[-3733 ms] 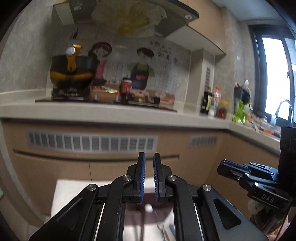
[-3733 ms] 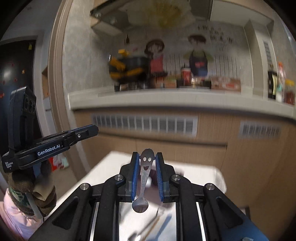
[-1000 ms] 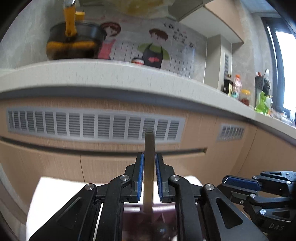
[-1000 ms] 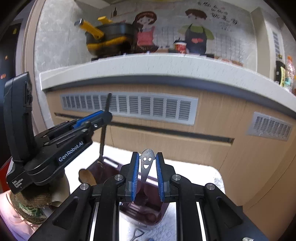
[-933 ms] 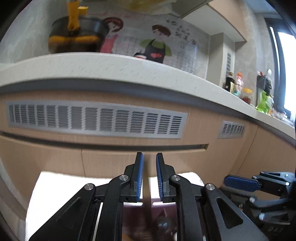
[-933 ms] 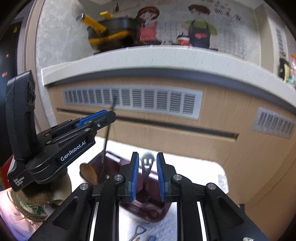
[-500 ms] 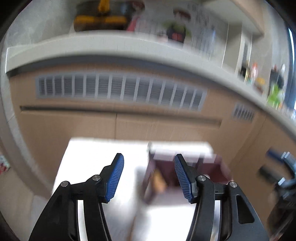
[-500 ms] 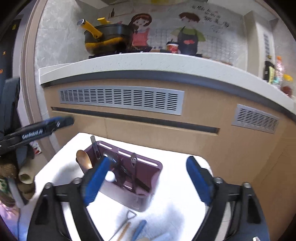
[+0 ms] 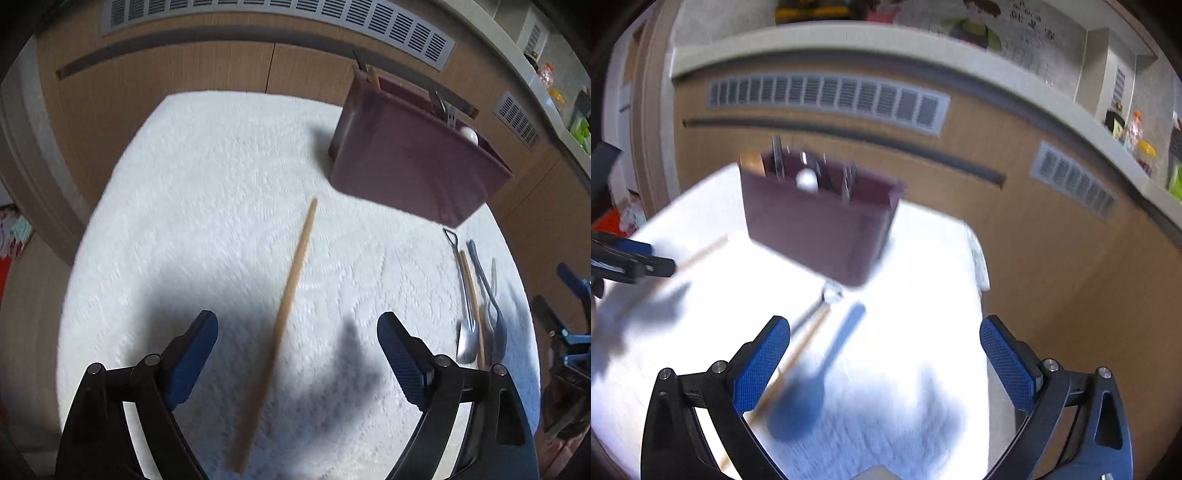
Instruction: Organize utensils
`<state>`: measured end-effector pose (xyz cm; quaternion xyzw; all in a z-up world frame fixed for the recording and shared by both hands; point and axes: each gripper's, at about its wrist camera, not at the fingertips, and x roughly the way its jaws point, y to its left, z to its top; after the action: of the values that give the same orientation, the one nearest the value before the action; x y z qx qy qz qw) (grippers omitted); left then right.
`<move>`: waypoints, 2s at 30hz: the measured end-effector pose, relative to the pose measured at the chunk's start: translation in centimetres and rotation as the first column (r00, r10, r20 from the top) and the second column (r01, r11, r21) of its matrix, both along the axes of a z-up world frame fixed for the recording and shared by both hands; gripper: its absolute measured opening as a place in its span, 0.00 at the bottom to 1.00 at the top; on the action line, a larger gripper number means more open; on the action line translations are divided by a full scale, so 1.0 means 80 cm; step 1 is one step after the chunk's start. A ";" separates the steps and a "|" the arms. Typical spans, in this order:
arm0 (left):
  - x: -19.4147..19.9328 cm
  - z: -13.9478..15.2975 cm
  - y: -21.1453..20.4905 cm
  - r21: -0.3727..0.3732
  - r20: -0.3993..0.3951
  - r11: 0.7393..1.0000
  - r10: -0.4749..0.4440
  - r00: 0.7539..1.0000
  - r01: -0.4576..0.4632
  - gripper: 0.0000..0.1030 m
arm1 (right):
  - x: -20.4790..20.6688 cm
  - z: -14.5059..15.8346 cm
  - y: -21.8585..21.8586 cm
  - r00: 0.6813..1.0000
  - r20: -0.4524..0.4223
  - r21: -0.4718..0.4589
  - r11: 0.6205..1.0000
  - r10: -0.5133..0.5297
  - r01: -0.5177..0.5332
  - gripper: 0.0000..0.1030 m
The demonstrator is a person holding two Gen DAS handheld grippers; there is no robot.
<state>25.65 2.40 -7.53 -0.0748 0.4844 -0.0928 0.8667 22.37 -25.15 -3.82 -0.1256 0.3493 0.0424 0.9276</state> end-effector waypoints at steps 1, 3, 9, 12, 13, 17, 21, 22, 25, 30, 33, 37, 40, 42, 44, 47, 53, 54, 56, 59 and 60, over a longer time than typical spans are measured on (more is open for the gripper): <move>-0.006 -0.003 -0.003 -0.007 0.001 1.000 -0.003 1.000 0.003 0.86 | -0.001 -0.005 -0.003 1.000 -0.026 0.019 1.000 0.006 -0.005 0.99; -0.012 -0.007 -0.008 -0.013 0.020 1.000 -0.009 1.000 0.009 0.86 | 0.001 -0.018 -0.013 0.994 -0.111 0.105 0.994 0.025 -0.013 0.98; -0.030 -0.009 -0.015 -0.045 0.066 0.999 -0.016 0.998 0.019 0.87 | 0.011 -0.038 -0.022 0.979 -0.203 0.226 0.973 0.007 0.040 0.71; -0.035 -0.009 -0.016 -0.050 0.075 0.999 -0.017 0.997 0.021 0.89 | 0.017 -0.046 -0.013 0.974 -0.226 0.247 0.968 0.021 0.037 0.54; -0.036 -0.009 -0.016 -0.054 0.075 0.998 -0.017 0.997 0.021 0.91 | 0.020 -0.046 -0.008 0.973 -0.229 0.246 0.969 0.038 0.020 0.50; -0.041 -0.011 -0.020 -0.053 0.083 0.998 -0.032 0.996 0.037 0.98 | 0.020 -0.036 0.010 0.975 -0.206 0.223 0.974 0.080 -0.033 0.39; -0.045 -0.014 -0.029 0.001 0.061 0.997 -0.073 0.995 0.073 1.00 | 0.014 -0.034 0.012 0.975 -0.201 0.191 0.980 0.093 -0.054 0.39; -0.046 -0.014 -0.032 0.021 0.050 0.997 -0.080 0.995 0.079 1.00 | 0.010 -0.036 0.010 0.973 -0.208 0.193 0.979 0.099 -0.058 0.39; -0.048 -0.017 -0.045 0.101 0.018 0.989 -0.106 0.994 0.104 1.00 | -0.007 -0.043 0.002 0.967 -0.225 0.205 0.976 0.118 -0.072 0.41; -0.047 -0.022 -0.061 0.204 -0.019 0.969 -0.140 0.990 0.141 1.00 | -0.033 -0.045 -0.021 0.980 -0.188 0.201 0.979 0.070 -0.032 0.52; -0.046 -0.021 -0.062 0.209 -0.017 0.971 -0.117 0.993 0.117 1.00 | -0.046 -0.047 -0.035 0.984 -0.170 0.229 0.973 0.054 -0.014 0.54; -0.052 -0.004 -0.088 0.131 0.016 0.981 -0.144 0.989 0.141 0.99 | -0.057 -0.049 -0.055 0.989 -0.147 0.283 0.959 0.025 0.018 0.60; -0.060 0.017 -0.134 0.118 0.088 0.958 -0.271 0.959 0.260 0.92 | -0.057 -0.046 -0.065 0.991 -0.133 0.324 0.945 0.007 0.037 0.68; -0.060 0.021 -0.162 0.174 0.103 0.936 -0.327 0.939 0.307 0.80 | -0.055 -0.047 -0.070 0.991 -0.136 0.343 0.938 0.000 0.047 0.68; -0.053 0.014 -0.182 0.197 0.069 0.921 -0.356 0.932 0.338 0.70 | -0.055 -0.047 -0.076 0.991 -0.136 0.366 0.929 -0.009 0.058 0.68; -0.040 0.001 -0.200 0.202 0.023 0.914 -0.363 0.931 0.352 0.68 | -0.054 -0.049 -0.082 0.991 -0.135 0.391 0.918 -0.017 0.069 0.68; -0.029 -0.003 -0.202 0.215 0.033 0.920 -0.343 0.939 0.328 0.68 | -0.051 -0.053 -0.086 0.988 -0.153 0.414 0.907 -0.013 0.076 0.68; -0.028 -0.002 -0.199 0.224 0.039 0.921 -0.336 0.941 0.320 0.68 | -0.051 -0.053 -0.086 0.988 -0.153 0.414 0.908 -0.010 0.074 0.68; -0.025 -0.003 -0.187 0.241 0.048 0.924 -0.318 0.947 0.298 0.68 | -0.052 -0.053 -0.083 0.988 -0.151 0.408 0.911 -0.002 0.064 0.68; -0.022 -0.001 -0.163 0.249 0.064 0.936 -0.272 0.960 0.249 0.68 | -0.052 -0.052 -0.075 0.989 -0.150 0.385 0.922 0.016 0.043 0.68; -0.022 0.000 -0.156 0.266 0.075 0.936 -0.256 0.964 0.228 0.68 | -0.051 -0.052 -0.072 0.988 -0.150 0.374 0.927 0.020 0.038 0.68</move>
<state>23.89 -10.05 -7.55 0.1028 0.4498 -0.1399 0.8761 18.29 -30.88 -7.96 0.0595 0.4047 0.1139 0.9054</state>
